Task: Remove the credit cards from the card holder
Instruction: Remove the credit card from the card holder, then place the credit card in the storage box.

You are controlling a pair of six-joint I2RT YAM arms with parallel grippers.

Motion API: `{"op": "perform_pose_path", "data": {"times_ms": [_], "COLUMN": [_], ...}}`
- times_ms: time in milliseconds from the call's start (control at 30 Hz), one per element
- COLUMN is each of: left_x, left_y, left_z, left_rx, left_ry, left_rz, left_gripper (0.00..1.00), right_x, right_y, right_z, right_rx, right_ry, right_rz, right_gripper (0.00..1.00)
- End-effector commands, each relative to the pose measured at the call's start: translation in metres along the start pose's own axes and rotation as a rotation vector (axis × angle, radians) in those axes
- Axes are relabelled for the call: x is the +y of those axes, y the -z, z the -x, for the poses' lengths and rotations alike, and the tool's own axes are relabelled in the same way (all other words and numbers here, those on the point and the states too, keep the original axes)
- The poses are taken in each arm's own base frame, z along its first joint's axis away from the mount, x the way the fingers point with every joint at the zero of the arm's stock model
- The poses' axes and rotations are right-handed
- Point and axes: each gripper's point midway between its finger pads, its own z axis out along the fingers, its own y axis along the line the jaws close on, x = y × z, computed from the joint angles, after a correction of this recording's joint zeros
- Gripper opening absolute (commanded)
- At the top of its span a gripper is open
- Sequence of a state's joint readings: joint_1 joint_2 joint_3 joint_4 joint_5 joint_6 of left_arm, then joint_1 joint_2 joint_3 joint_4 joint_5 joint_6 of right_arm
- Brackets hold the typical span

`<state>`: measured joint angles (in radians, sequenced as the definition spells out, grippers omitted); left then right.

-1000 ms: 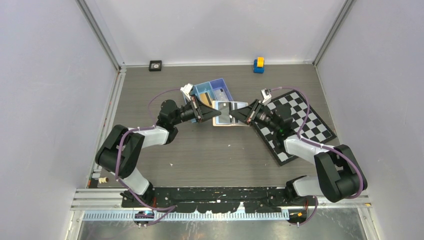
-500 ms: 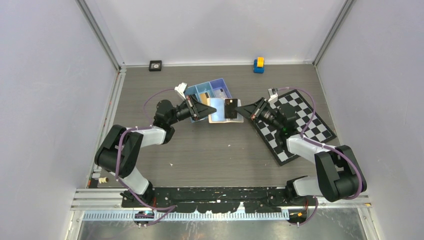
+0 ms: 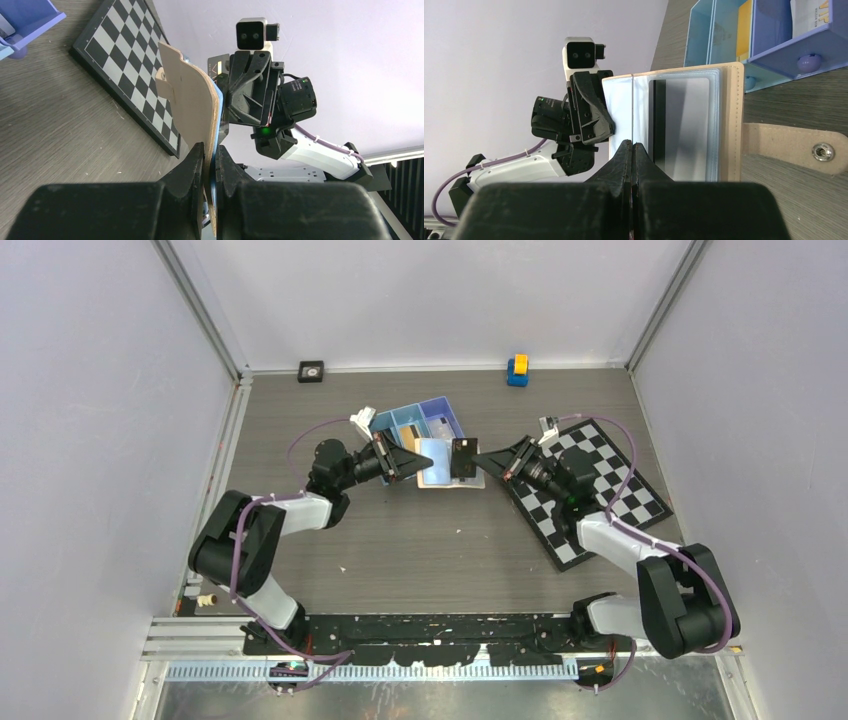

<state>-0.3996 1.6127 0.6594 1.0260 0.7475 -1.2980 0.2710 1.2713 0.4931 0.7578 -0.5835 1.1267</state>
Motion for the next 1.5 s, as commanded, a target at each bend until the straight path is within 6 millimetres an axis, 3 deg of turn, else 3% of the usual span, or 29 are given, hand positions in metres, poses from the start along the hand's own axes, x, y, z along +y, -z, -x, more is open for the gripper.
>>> {"op": "perform_pose_path", "data": {"times_ms": [0, 500, 867, 1033, 1233, 1367, 1467], "left_x": [-0.023, 0.005, 0.008, 0.003, -0.020, -0.021, -0.038], "left_y": [0.002, 0.011, 0.040, 0.058, 0.090, 0.145, 0.168], "left_z": [0.007, 0.010, 0.026, 0.035, 0.053, 0.075, 0.080], "left_rx": [-0.023, -0.044, -0.140, -0.211, -0.370, -0.569, -0.679], "left_ry": [-0.084, -0.098, -0.215, -0.270, -0.375, -0.430, -0.461], "left_rz": [-0.047, 0.148, 0.346, 0.425, 0.490, 0.712, 0.707], "left_gripper": [0.00, 0.00, 0.00, 0.00, 0.00, 0.00, 0.00], "right_x": [0.010, 0.008, 0.019, 0.020, 0.005, -0.003, -0.010], "right_y": [0.002, 0.009, 0.007, -0.009, -0.044, -0.068, -0.089], "right_z": [0.008, 0.013, 0.020, 0.028, 0.018, 0.003, -0.010], "right_rx": [-0.028, -0.062, -0.050, -0.020, 0.070, 0.139, 0.186], "right_ry": [0.060, 0.114, 0.176, 0.170, 0.186, 0.224, 0.243], "right_rz": [0.010, -0.047, -0.051, -0.079, -0.147, -0.192, -0.221], "right_gripper": [0.01, 0.00, 0.01, 0.00, 0.01, 0.01, 0.01]}}
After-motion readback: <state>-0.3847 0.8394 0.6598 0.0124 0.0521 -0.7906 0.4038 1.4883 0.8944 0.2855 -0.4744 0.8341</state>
